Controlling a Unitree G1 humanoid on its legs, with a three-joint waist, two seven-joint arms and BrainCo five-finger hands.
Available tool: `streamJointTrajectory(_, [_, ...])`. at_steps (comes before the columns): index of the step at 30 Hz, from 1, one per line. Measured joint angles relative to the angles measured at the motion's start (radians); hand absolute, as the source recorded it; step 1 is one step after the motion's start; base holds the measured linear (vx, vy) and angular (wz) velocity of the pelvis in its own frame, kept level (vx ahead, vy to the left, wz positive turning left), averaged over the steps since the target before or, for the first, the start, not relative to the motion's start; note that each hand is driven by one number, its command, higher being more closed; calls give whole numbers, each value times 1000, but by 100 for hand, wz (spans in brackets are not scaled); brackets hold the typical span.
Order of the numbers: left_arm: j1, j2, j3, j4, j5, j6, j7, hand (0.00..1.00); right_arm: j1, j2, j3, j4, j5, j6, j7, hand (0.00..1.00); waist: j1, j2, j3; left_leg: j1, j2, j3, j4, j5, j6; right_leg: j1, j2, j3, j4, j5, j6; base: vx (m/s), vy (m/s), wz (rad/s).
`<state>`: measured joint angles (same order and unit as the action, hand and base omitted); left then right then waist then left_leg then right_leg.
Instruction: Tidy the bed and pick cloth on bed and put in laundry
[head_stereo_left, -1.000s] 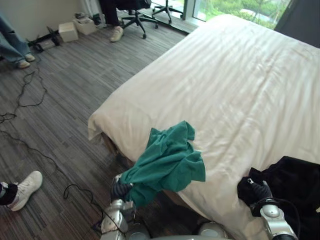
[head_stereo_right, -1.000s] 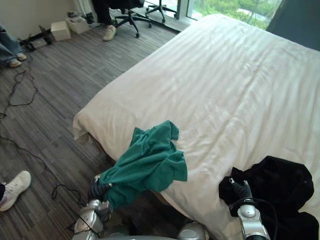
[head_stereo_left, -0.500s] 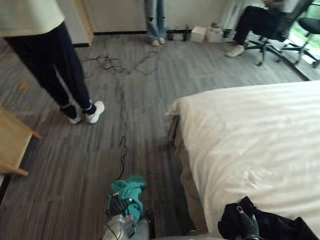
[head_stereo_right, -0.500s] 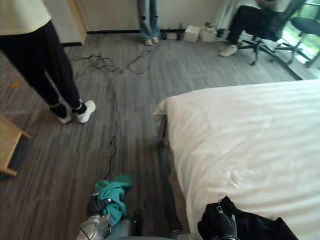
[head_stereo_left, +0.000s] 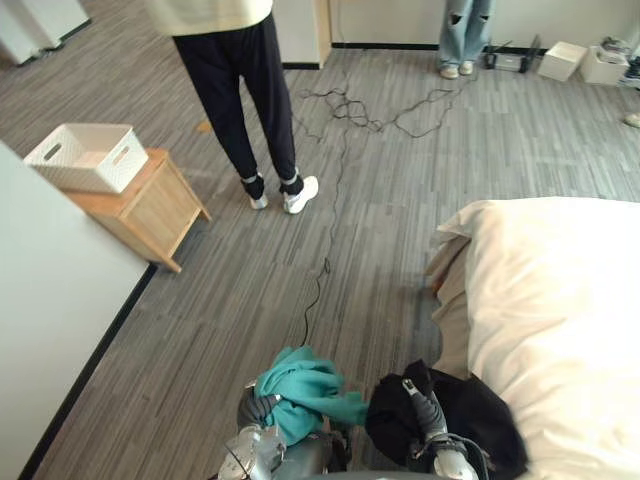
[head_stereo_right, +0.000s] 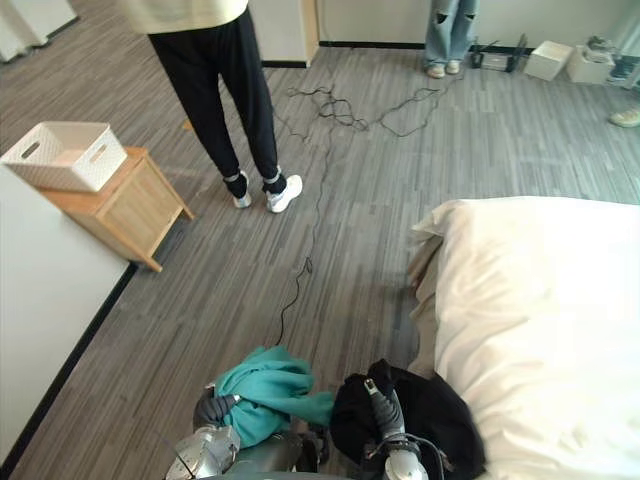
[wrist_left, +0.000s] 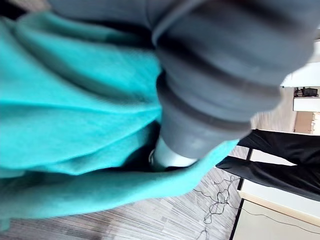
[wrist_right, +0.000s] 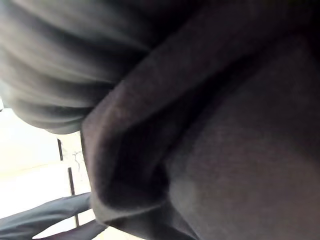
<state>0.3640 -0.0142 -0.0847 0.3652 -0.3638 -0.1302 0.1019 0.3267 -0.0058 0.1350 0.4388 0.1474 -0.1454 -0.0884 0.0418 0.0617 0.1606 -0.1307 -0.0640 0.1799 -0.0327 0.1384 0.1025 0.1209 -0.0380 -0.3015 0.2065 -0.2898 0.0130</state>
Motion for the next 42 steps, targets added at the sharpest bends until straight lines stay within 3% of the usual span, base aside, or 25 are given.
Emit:
streamJointTrajectory(1, [9,18,-8,5,0,4,-8,100,1,2,-1,10,0,1,-1,100,-2,-20,-2,28,-10,-14,-71,34,-4,3,-4,-30,-3,9,3,-67,-18,51])
streamJointTrajectory(4, [-4,65,-32,8,13,5,-15,100,5,0,-44,37,1,3,-2,100,-25,-55,-4,33,-32,-16,-70,37,-1,32,-23,-100,-1,3,18,-25,-33,56])
streamJointTrajectory(7, [-18,77,-33,19,28,5,-15,100,-12,-4,-58,61,1,3,-1,100,-22,-67,1,37,-48,-21,-71,18,25,19,-47,-94,62,-7,35,72,14,7])
streamJointTrajectory(10, [-24,79,-40,24,46,6,-15,100,-14,1,-56,65,1,5,3,100,-30,-65,8,57,-39,-44,-64,9,36,-70,-48,-3,235,-18,29,134,61,3])
streamJointTrajectory(12, [-37,78,-41,24,52,5,-15,100,-6,-5,-38,54,0,4,5,100,-28,-61,10,76,-25,-60,-64,3,32,-117,-12,130,228,-26,26,137,89,20])
streamJointTrajectory(14, [-38,79,-43,24,53,4,-16,100,-5,-2,-39,50,1,3,4,100,-35,-59,11,86,-25,-88,-65,0,30,-126,-1,164,166,-22,21,92,55,35])
streamJointTrajectory(15, [-2,78,-109,37,89,4,-76,100,14,-3,-37,45,5,3,26,100,-25,-58,-10,121,-60,-93,-70,-45,24,-51,-26,214,-74,124,35,51,24,23])
streamJointTrajectory(23, [-29,78,-120,44,88,4,-75,100,13,-6,-35,45,6,3,29,100,-25,-58,-10,117,-59,-85,-70,-52,23,-59,-27,219,-72,119,34,0,0,-2])
streamJointTrajectory(27, [-88,78,-130,80,84,7,-64,100,-13,-46,7,45,9,10,51,100,-23,-61,-11,62,-57,-43,-18,-94,14,-102,-27,234,-52,104,39,2,-34,-16])
streamJointTrajectory(28, [-97,78,-131,81,79,8,-58,100,-17,-48,8,45,11,13,53,100,-25,-62,-7,38,-53,-36,31,-124,6,-110,-28,236,-46,103,39,41,-60,-15])
streamJointTrajectory(30, [-144,75,-121,82,62,11,-53,100,-49,-74,30,45,27,20,57,100,-9,-51,30,-36,-21,-5,235,-240,-48,-107,-17,248,-15,82,13,65,-86,-29])
streamJointTrajectory(31, [-164,74,-116,85,50,10,-49,100,-68,-96,51,44,45,21,70,100,7,-40,47,-74,9,12,370,-291,-110,-98,6,244,5,56,-26,26,-142,6])
streamJointTrajectory(32, [-204,75,-105,89,42,11,-37,100,-85,-117,56,31,53,21,72,100,0,-29,85,-165,37,20,591,-273,-139,-62,6,231,-7,35,-32,7,-119,25])
streamJointTrajectory(33, [-211,73,-104,86,42,11,-32,100,-87,-121,55,26,54,24,72,100,1,-38,94,-196,42,19,658,-257,-160,-52,0,226,-12,33,-29,-10,-73,40])
streamJointTrajectory(36, [-208,72,-101,53,41,11,-29,100,-95,-120,37,-18,59,26,72,100,27,-43,107,-292,84,13,763,-314,-119,-8,-14,218,-71,33,-29,129,-33,1])
streamJointTrajectory(39, [-206,70,-102,14,42,11,-29,100,-120,-121,18,-23,60,26,71,100,30,-84,121,-356,88,33,578,-316,-116,22,-80,206,-125,13,5,396,34,7])
streamJointTrajectory(40, [-206,66,-102,-3,43,11,-32,100,-128,-121,16,-28,60,26,71,100,29,-95,127,-367,89,50,452,-295,-138,41,-109,192,-143,-3,35,468,58,15])
streamJointTrajectory(41, [-206,64,-102,-7,43,11,-33,100,-130,-120,14,-28,60,26,71,100,30,-96,129,-366,92,67,413,-248,-124,53,-122,188,-146,-11,49,629,54,25])
streamJointTrajectory(42, [-215,50,-103,-5,44,14,-33,100,-136,-115,-2,-23,60,34,69,100,30,-117,133,-345,60,113,410,-199,-16,66,-158,173,-140,-16,82,648,40,25])
